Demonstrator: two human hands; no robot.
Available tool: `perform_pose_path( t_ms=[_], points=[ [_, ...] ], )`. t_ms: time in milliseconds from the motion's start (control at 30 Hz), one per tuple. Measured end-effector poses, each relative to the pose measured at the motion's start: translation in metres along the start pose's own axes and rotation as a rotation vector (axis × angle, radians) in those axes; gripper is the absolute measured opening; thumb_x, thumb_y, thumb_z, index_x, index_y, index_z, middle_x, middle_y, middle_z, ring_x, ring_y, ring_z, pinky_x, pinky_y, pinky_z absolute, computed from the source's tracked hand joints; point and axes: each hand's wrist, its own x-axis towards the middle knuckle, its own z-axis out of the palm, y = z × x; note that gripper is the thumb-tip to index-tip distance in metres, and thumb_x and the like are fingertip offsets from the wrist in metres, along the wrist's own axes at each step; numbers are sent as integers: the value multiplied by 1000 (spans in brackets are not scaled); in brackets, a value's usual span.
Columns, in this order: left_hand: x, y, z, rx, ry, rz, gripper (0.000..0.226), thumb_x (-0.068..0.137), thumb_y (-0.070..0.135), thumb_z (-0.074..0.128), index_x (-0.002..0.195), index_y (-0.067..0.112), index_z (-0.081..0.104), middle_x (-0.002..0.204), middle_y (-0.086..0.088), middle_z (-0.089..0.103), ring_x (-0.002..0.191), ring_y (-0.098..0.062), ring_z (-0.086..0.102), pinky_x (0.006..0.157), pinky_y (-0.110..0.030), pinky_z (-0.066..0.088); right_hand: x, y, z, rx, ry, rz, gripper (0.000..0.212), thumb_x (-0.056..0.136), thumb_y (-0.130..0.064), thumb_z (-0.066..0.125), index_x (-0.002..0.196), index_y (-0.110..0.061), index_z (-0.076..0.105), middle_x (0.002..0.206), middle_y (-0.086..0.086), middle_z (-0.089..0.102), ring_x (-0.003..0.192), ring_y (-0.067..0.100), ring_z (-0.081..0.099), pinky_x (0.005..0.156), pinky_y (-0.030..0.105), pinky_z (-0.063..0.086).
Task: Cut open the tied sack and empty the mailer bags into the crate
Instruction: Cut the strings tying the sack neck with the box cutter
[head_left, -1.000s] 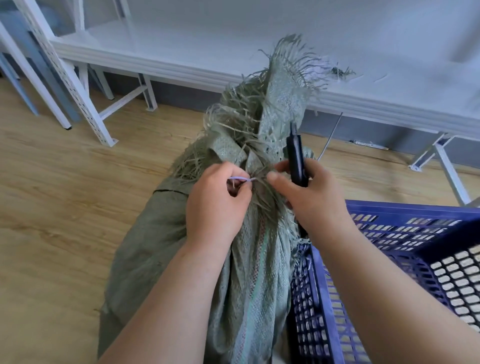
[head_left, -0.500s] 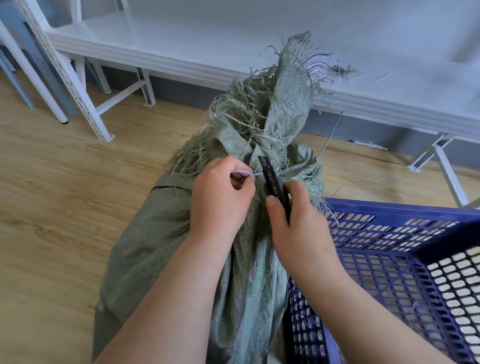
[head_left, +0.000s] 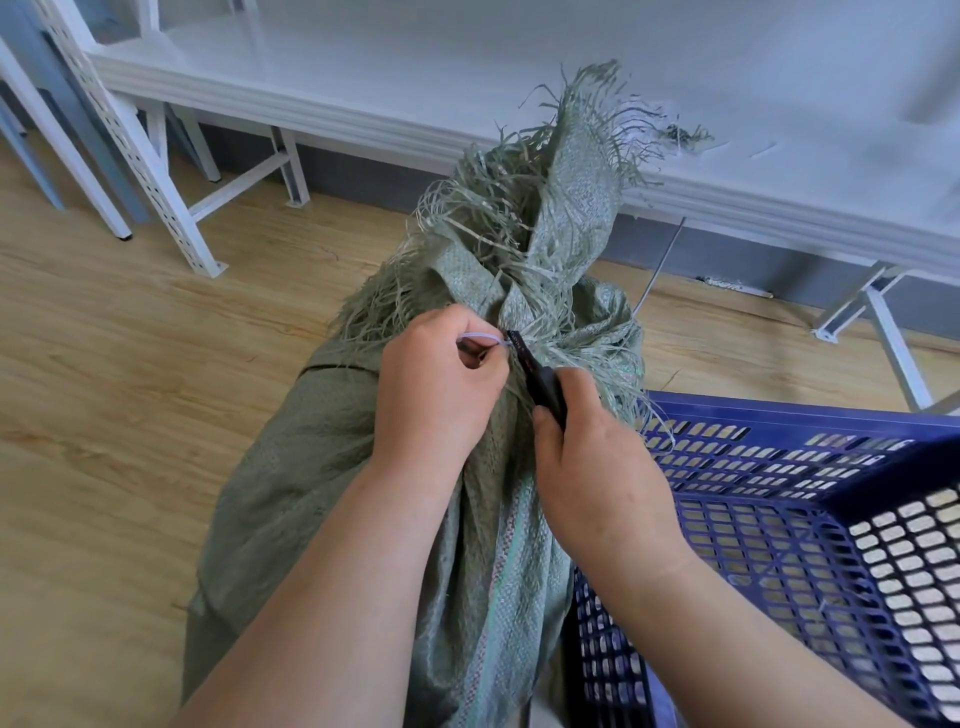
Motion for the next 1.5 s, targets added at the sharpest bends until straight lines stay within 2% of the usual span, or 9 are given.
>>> perform_pose_path(
  t_ms=[567,700,767,933,1067,1167,1300,1400,1500],
  points=[
    [1,4,-5,-71,1,-90,7,75,17,71,77,24,71,63,17,64,61,3,60,54,-4,40,-3,-2,4,137,64,-38,8,98,-34,41,103,-29,39,71,-4,52,77,36,60,56,39,40],
    [1,6,-5,-90,-38,-39,11,75,14,72,75,25,70,58,16,62,54,3,57,52,-5,40,8,-2,-1,344,208,14,12,92,-37,53,95,-36,42,69,-16,55,63,12,53,57,25,36],
    [0,8,-3,-99,-71,-19,13,74,13,72,76,26,70,61,14,64,56,3,57,53,-6,42,18,-4,-6,398,245,36,21,84,-41,64,92,-29,49,74,-15,59,64,4,52,60,13,40],
    [-5,12,3,-114,-99,-32,16,73,10,70,74,27,69,61,11,64,57,1,58,52,-7,42,47,-10,-7,436,202,118,24,78,-39,73,87,-19,64,75,-4,65,74,16,60,66,31,44],
    [-6,13,6,-141,-121,-38,19,74,8,71,77,26,66,66,10,65,59,-1,58,55,-8,44,55,-7,-5,347,201,136,22,80,-40,69,78,-20,62,67,-6,62,69,17,59,57,29,37],
    [-6,14,9,-133,-139,-30,22,75,8,71,84,27,63,70,11,66,59,-1,59,59,-13,48,59,-1,-6,404,220,184,20,80,-38,69,82,-19,65,70,-3,68,70,17,66,64,30,49],
    [-8,17,11,-111,-165,-51,25,75,9,73,85,28,60,70,13,67,62,3,61,59,-7,45,55,10,-4,575,204,325,15,81,-30,72,82,-16,68,66,0,72,62,9,70,70,34,56],
    [-6,18,8,74,-249,-17,22,79,19,71,72,39,65,78,14,65,71,-6,62,68,-30,55,55,16,-7,779,174,412,11,83,-24,72,79,-14,67,63,0,72,64,11,71,67,33,57],
    [-6,18,1,334,-404,-90,23,82,29,68,69,46,61,99,11,56,88,-16,59,76,-39,53,55,20,-14,1049,139,490,12,88,-18,67,79,-10,66,57,-5,69,52,3,65,48,15,46]
  ],
)
